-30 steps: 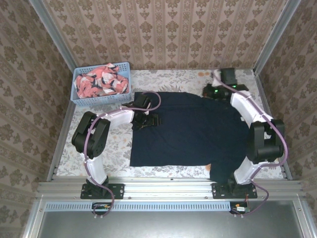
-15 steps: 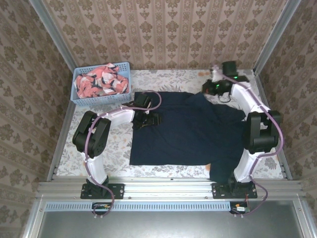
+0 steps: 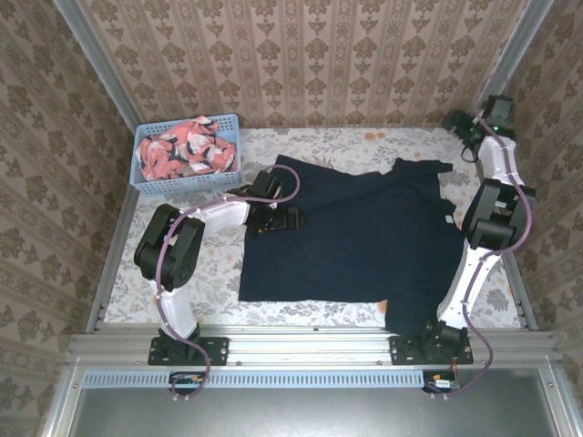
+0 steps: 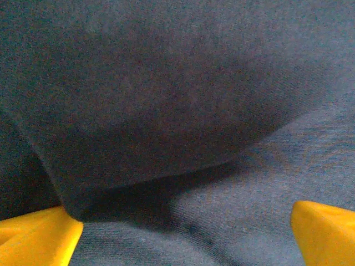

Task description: Fold and stack the mixed laundry pile

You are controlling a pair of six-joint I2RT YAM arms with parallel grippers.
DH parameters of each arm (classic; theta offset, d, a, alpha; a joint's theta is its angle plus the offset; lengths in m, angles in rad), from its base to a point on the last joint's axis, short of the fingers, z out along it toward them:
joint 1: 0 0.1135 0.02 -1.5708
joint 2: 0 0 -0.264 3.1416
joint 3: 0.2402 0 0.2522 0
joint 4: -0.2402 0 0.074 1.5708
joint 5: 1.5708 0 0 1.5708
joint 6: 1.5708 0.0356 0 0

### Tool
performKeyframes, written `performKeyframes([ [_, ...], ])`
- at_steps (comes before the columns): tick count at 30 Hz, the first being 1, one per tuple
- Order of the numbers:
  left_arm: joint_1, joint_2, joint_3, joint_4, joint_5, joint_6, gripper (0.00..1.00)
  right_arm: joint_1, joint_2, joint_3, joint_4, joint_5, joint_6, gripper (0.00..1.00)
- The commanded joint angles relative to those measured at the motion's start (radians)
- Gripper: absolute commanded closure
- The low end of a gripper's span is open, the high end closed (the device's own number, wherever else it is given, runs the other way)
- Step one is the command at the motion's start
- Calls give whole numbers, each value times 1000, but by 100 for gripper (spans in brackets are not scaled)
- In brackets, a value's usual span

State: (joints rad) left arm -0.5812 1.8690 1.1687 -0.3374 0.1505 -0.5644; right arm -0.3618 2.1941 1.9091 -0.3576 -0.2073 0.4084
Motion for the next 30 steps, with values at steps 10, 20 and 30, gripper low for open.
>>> performKeyframes([
  [10, 115, 6, 262, -72, -62, 126, 6, 224, -475, -600, -59, 109, -63, 45],
  [20, 132, 297, 602, -14, 81, 86, 28, 214, -440, -696, -119, 189, -26, 59],
  [30, 141, 575, 876, 41, 114, 9, 44, 144, -359, -739, -50, 192, 53, 74],
])
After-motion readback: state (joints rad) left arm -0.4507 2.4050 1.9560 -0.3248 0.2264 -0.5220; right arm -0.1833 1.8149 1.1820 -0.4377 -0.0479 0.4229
